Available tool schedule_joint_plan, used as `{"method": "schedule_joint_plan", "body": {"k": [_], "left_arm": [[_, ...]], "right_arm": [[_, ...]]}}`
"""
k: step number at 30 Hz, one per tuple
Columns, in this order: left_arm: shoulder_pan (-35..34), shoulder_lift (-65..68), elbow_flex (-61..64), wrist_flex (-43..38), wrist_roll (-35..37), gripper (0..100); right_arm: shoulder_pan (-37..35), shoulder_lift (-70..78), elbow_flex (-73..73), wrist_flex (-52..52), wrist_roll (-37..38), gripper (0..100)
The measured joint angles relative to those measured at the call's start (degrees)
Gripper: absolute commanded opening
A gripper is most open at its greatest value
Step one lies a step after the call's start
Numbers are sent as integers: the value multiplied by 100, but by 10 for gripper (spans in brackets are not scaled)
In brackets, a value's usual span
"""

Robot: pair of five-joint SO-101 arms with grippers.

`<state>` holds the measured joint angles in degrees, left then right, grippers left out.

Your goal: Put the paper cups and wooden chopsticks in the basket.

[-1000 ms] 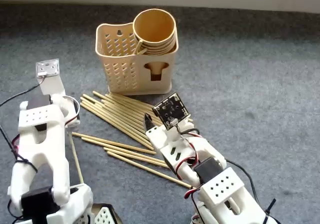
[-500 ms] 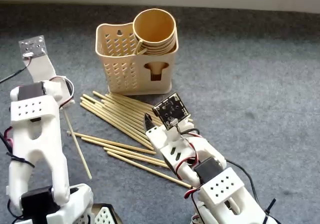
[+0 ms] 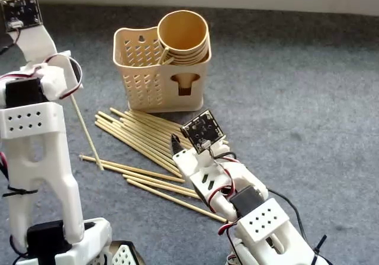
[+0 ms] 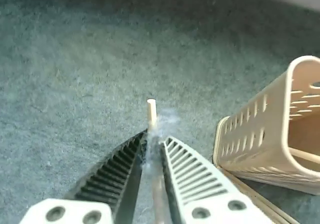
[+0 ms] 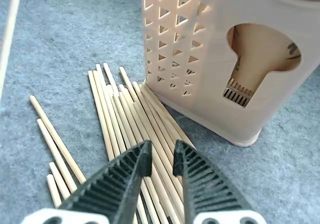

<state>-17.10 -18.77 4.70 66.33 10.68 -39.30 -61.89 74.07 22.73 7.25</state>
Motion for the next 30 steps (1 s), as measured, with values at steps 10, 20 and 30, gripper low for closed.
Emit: {"method": "schedule_joint_plan", "body": {"k": [10,20,30], "left_arm": [[369,0,-1530,-97,0,5],[651,35,-2154,-1275,0,5],[932,44,-2163,-2523,0,6]], "right_arm": [[0,0,0,0,0,87],[0,-35,167,0,0,87],[0,-35,185,0,0,87]]}}
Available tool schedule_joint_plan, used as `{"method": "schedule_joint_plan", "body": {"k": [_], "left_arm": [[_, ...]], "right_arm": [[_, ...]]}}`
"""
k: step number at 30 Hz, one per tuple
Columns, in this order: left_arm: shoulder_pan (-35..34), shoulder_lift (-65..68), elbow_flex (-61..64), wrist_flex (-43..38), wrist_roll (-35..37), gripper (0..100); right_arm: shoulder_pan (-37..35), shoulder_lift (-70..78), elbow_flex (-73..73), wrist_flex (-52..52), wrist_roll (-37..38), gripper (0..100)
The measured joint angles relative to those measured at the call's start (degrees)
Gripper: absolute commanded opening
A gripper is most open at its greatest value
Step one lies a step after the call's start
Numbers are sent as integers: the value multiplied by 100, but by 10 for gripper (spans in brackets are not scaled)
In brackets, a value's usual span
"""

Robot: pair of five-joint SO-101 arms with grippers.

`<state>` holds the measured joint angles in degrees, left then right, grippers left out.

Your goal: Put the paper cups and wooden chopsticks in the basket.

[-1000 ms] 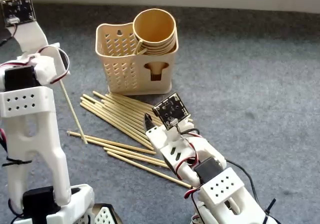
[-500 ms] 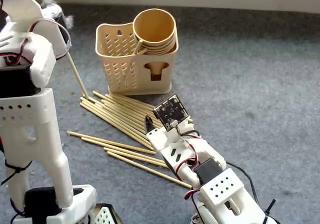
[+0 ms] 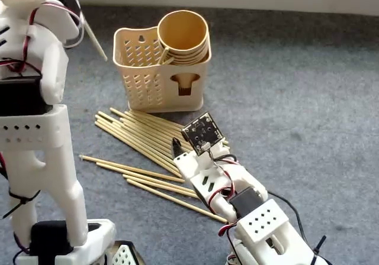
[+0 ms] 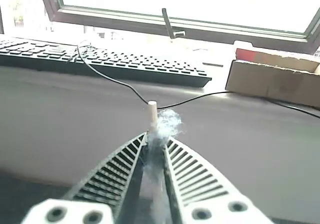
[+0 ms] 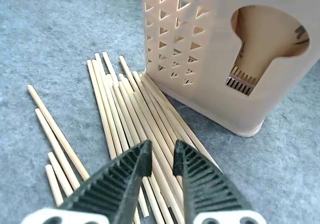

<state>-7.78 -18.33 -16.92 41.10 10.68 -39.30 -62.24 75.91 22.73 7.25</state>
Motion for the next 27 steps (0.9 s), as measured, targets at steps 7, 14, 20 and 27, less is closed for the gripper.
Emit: {"method": "schedule_joint_plan", "body": {"k": [7,14,20,27], "left_arm": [[492,26,0,-176,0,6],[536,26,765,-721,0,7],[536,35,1477,-1240,0,30],[554,35,1538,-976,0,146]], "right_arm": [[0,0,0,0,0,87],[0,0,0,0,0,87],[0,0,0,0,0,87],[0,0,0,0,0,87]]}}
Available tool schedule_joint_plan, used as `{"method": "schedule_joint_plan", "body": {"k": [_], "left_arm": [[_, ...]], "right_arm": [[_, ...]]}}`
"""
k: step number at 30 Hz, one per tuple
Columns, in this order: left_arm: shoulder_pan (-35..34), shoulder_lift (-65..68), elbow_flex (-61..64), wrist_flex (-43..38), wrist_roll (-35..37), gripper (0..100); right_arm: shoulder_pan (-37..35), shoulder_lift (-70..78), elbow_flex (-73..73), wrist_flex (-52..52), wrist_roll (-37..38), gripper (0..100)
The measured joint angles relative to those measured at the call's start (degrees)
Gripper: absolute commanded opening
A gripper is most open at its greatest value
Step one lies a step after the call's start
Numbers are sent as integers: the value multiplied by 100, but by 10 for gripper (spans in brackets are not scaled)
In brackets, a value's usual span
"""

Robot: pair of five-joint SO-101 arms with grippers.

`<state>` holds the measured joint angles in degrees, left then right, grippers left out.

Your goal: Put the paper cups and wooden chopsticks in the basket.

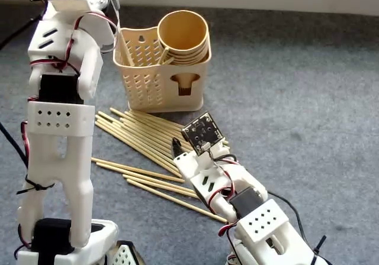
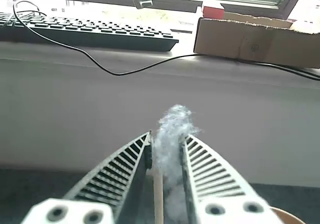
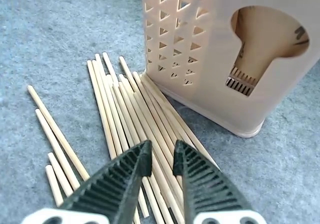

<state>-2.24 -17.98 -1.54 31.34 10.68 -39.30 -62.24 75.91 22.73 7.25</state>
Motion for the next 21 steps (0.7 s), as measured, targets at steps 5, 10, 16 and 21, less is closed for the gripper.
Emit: {"method": "schedule_joint_plan", "body": {"k": [5,10,16,21], "left_arm": [[0,0,-290,1152,0,162],[0,0,-782,1916,0,162],[0,0,-1275,2989,0,162],[-44,0,-1424,3895,0,160]], "right_arm": [[0,0,0,0,0,87],[0,0,0,0,0,87],[0,0,0,0,0,87],[0,0,0,0,0,87]]}}
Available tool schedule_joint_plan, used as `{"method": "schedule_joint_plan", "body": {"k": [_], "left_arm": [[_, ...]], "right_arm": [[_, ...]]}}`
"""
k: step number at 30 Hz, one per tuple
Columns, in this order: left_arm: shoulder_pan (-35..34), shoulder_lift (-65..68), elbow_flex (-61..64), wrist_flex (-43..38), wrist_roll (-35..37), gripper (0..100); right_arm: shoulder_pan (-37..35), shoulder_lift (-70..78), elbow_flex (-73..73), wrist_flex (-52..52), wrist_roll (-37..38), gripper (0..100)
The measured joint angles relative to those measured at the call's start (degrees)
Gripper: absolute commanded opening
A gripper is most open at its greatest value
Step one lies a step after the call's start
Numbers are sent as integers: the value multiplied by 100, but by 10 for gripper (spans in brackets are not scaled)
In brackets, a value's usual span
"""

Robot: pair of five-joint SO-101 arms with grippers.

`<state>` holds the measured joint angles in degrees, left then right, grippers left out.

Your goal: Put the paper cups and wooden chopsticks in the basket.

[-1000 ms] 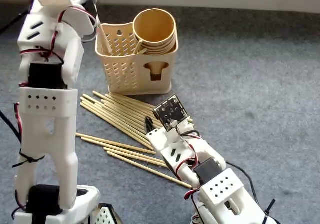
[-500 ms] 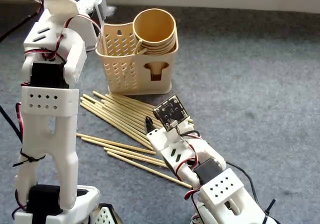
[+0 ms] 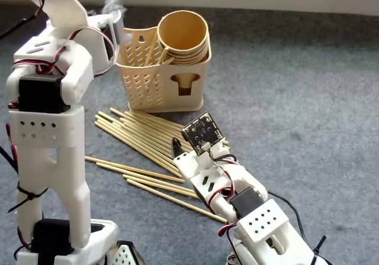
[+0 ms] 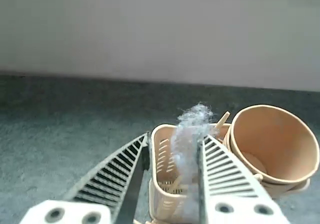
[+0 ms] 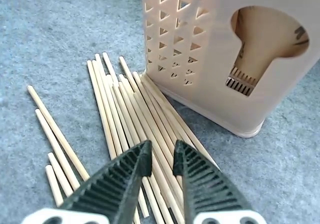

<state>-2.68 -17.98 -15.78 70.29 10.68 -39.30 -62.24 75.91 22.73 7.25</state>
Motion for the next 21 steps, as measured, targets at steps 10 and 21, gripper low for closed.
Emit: {"method": "schedule_joint_plan", "body": {"k": [10,21], "left_arm": [[-554,-9,-9,1591,0,158],[-1116,-18,158,2822,0,160]], "right_arm": [[0,0,0,0,0,87],[0,0,0,0,0,87]]}}
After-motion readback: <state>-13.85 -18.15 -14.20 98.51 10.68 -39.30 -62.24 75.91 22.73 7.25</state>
